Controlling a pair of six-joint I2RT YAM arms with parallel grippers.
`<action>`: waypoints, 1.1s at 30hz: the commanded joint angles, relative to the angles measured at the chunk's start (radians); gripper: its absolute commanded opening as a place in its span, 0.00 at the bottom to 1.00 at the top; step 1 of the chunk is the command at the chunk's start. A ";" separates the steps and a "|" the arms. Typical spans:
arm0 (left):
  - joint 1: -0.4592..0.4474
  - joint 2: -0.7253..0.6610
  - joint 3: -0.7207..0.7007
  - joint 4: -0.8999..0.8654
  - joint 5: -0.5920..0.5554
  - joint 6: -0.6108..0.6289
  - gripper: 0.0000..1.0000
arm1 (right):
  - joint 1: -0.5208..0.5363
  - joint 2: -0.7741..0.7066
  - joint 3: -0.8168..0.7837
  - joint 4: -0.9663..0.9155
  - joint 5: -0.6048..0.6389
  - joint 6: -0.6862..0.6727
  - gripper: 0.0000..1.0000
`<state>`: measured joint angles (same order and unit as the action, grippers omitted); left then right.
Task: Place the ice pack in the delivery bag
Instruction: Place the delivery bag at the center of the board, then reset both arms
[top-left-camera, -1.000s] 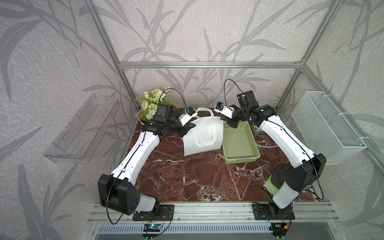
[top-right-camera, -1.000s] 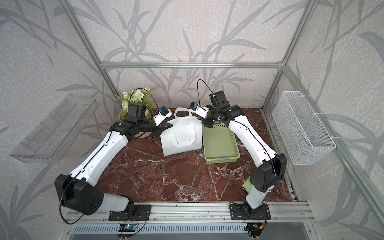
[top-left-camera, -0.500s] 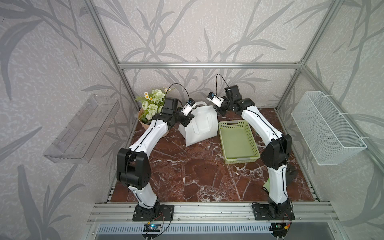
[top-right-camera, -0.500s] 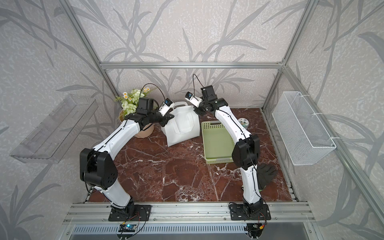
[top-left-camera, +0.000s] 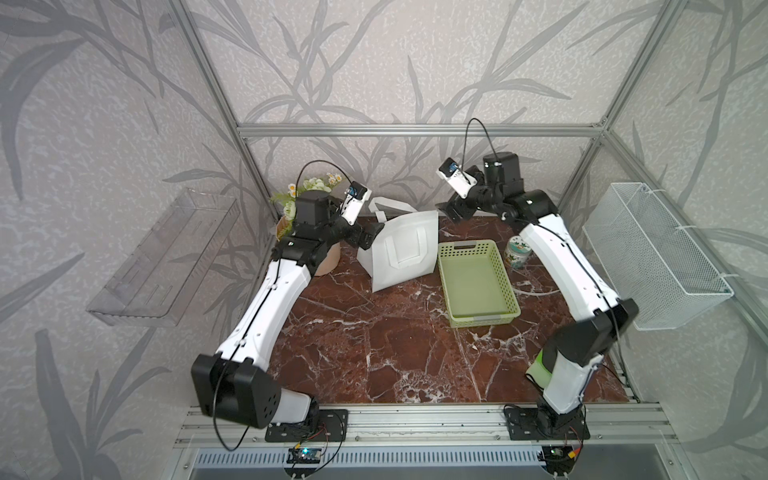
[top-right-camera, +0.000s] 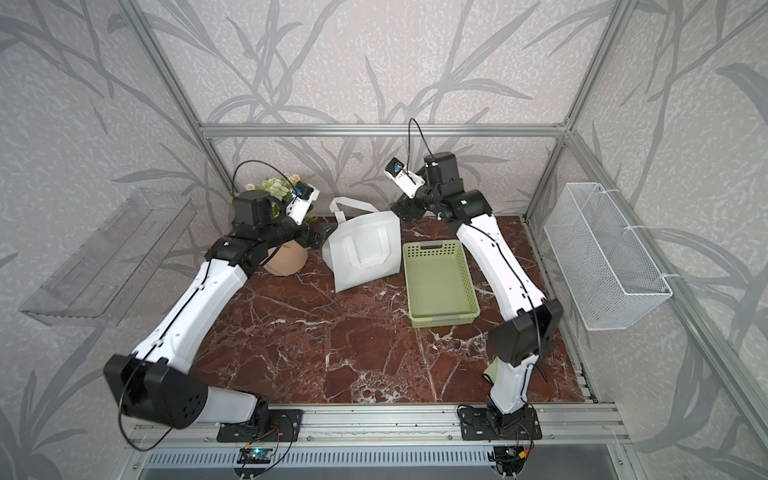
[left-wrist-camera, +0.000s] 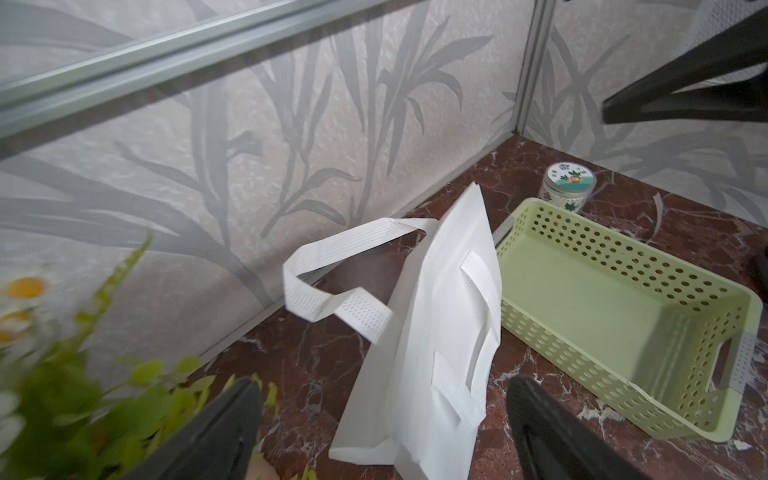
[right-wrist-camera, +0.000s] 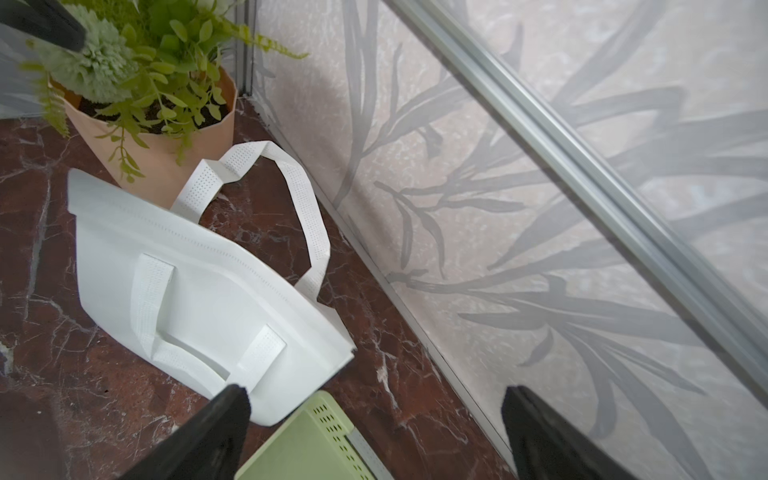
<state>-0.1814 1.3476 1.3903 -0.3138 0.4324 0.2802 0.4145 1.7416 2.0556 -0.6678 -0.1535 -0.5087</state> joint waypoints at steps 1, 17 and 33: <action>0.008 -0.125 -0.088 -0.010 -0.146 -0.105 1.00 | -0.016 -0.177 -0.155 0.027 0.080 0.087 0.99; 0.010 -0.660 -0.750 0.018 -0.798 -0.451 1.00 | -0.123 -0.848 -1.204 0.278 0.509 0.495 0.99; 0.107 -0.448 -0.920 0.238 -0.917 -0.490 1.00 | -0.349 -0.498 -1.606 1.053 0.355 0.568 0.99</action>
<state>-0.0933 0.8757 0.4835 -0.1467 -0.4698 -0.1955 0.0753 1.1770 0.4641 0.1318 0.2398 0.0570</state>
